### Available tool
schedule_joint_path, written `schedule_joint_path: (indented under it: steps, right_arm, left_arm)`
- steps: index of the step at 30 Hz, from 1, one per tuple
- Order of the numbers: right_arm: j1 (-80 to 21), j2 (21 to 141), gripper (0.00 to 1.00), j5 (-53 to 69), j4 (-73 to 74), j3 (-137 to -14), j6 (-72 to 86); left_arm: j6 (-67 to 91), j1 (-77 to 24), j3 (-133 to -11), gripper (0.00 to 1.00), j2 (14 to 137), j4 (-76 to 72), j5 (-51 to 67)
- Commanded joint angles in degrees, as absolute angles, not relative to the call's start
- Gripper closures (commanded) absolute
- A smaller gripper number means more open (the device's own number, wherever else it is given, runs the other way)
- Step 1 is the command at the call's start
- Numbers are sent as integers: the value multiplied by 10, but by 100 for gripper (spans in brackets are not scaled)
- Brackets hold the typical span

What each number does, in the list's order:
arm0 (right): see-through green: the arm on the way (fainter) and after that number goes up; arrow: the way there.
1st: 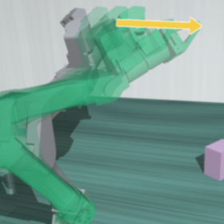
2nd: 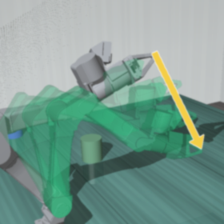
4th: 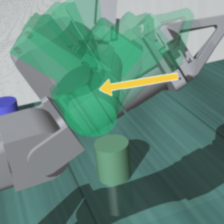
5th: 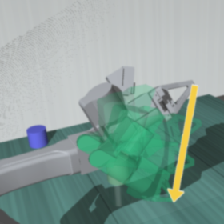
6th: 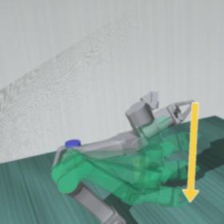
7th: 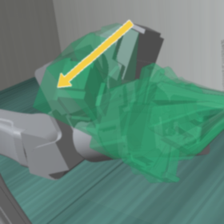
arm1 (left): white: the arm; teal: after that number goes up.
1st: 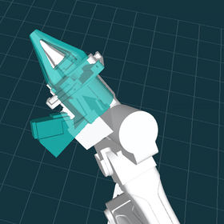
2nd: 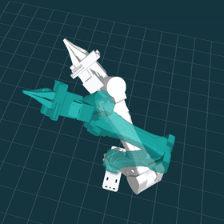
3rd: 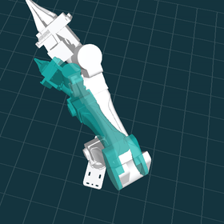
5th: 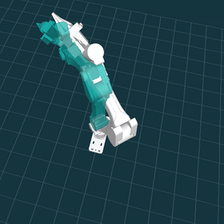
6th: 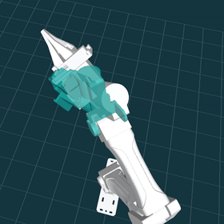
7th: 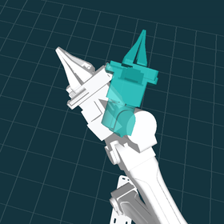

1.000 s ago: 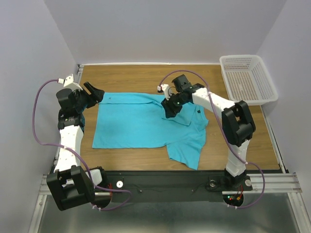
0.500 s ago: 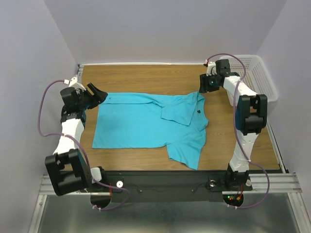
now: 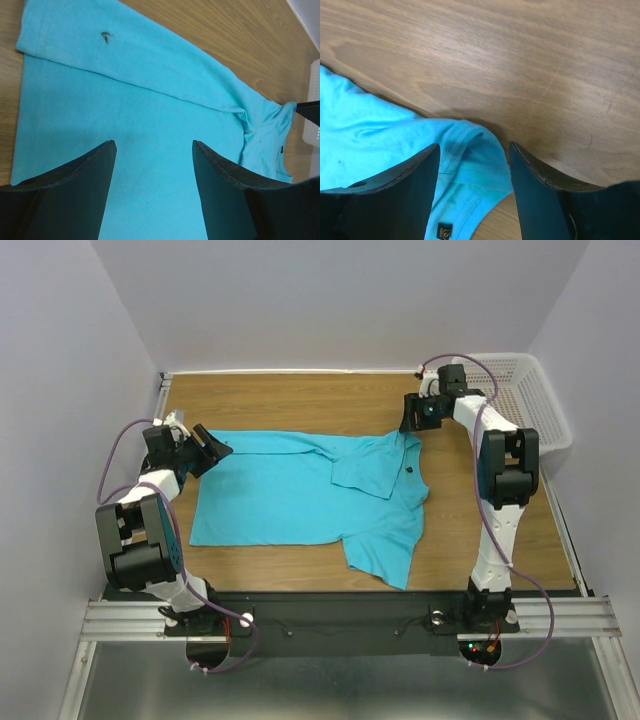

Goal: Fold and stack the t-shirts
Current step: Fold the tshirt

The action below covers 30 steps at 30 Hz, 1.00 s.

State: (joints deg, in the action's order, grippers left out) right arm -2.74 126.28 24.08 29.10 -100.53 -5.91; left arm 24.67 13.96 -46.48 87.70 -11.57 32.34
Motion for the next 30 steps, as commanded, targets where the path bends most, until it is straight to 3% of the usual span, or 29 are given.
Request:
schedule_joint_path:
  steps: [1,9,15,18,21,26,30]
  right_arm:
    - [-26,1254,37,271,272,-1037,-42]
    - [-25,1290,38,283,273,-1049,-24]
    - [-25,1297,47,303,273,-1037,-25]
    - [-25,1292,58,304,273,-1028,-27]
    - [-23,1288,77,300,272,-1027,-30]
    - [-15,1278,99,294,272,-1031,-30]
    - [-3,1264,99,273,265,-1027,-26]
  left_arm:
    - [250,137,-489,27,883,-148,335]
    - [260,138,-505,28,919,-152,328]
    - [262,134,-542,30,967,-149,316]
    - [264,129,-561,30,1004,-145,302]
    - [264,127,-577,30,1033,-142,289]
    - [257,127,-607,30,1071,-124,273]
    - [250,127,-624,31,1090,-111,259]
